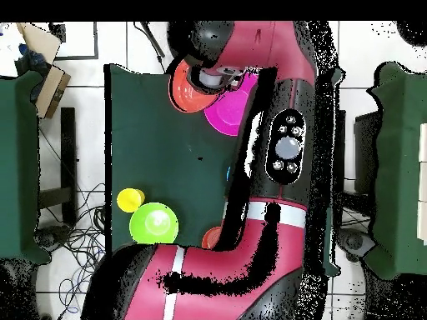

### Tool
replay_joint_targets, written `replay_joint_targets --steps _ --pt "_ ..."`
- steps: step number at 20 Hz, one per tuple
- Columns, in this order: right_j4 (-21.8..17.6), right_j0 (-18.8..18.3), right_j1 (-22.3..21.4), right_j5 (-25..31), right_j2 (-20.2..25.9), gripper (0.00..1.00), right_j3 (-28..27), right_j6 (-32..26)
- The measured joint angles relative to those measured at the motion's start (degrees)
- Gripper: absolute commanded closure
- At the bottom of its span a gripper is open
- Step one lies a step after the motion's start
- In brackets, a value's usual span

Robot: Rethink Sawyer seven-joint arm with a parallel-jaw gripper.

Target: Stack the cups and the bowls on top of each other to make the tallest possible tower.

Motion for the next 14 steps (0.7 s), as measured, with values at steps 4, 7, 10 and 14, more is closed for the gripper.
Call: replay_joint_targets --steps 4,7,10,14 --pt "0.04 -0.33 -0.03 0.00 0.06 1.00 0.00 0.00" --pt "0.04 -0.59 -0.03 0.00 0.09 1.00 0.00 0.00" --pt "0.05 -0.68 -0.13 0.00 0.12 1.00 0.20 0.00" --pt "0.09 -0.70 -0.19 0.00 0.20 1.00 0.80 0.00"
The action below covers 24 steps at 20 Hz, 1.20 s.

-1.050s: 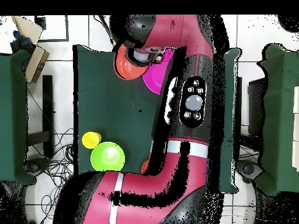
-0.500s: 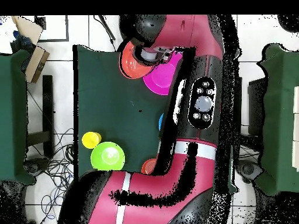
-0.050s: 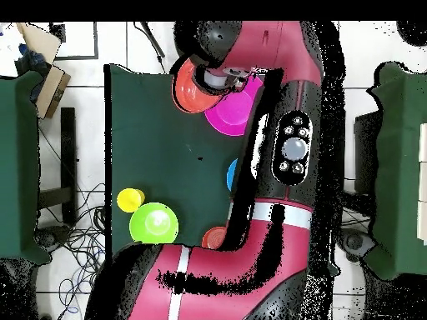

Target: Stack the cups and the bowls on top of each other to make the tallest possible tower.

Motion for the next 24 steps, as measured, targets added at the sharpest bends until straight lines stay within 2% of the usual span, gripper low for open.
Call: replay_joint_targets --steps 9,24 --pt "0.28 -0.12 0.01 0.00 0.39 1.00 0.67 0.00" --pt "2.94 -0.24 0.01 0.00 2.26 1.00 0.73 0.00"
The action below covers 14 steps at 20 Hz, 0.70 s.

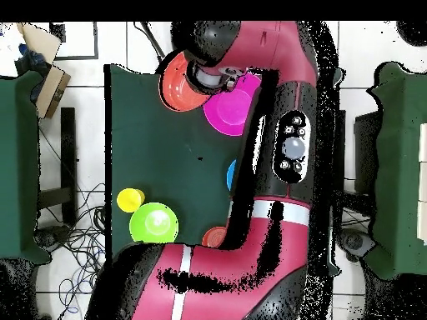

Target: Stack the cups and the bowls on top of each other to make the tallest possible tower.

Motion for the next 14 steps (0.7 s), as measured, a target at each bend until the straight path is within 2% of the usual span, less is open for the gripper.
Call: replay_joint_targets --steps 14 --pt "0.27 -0.14 0.01 -0.01 0.51 1.00 0.17 0.00"
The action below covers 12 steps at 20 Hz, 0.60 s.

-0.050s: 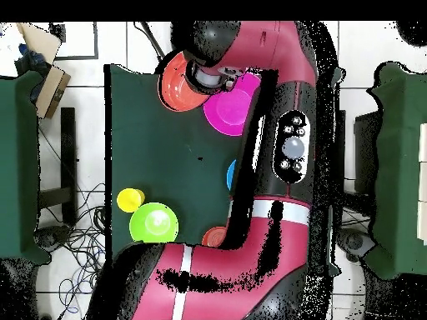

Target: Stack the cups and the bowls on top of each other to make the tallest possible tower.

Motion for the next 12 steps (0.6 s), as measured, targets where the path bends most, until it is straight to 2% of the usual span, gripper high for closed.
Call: replay_joint_targets --steps 12 --pt "1.67 -2.13 -0.13 -0.01 0.70 1.00 1.89 0.00"
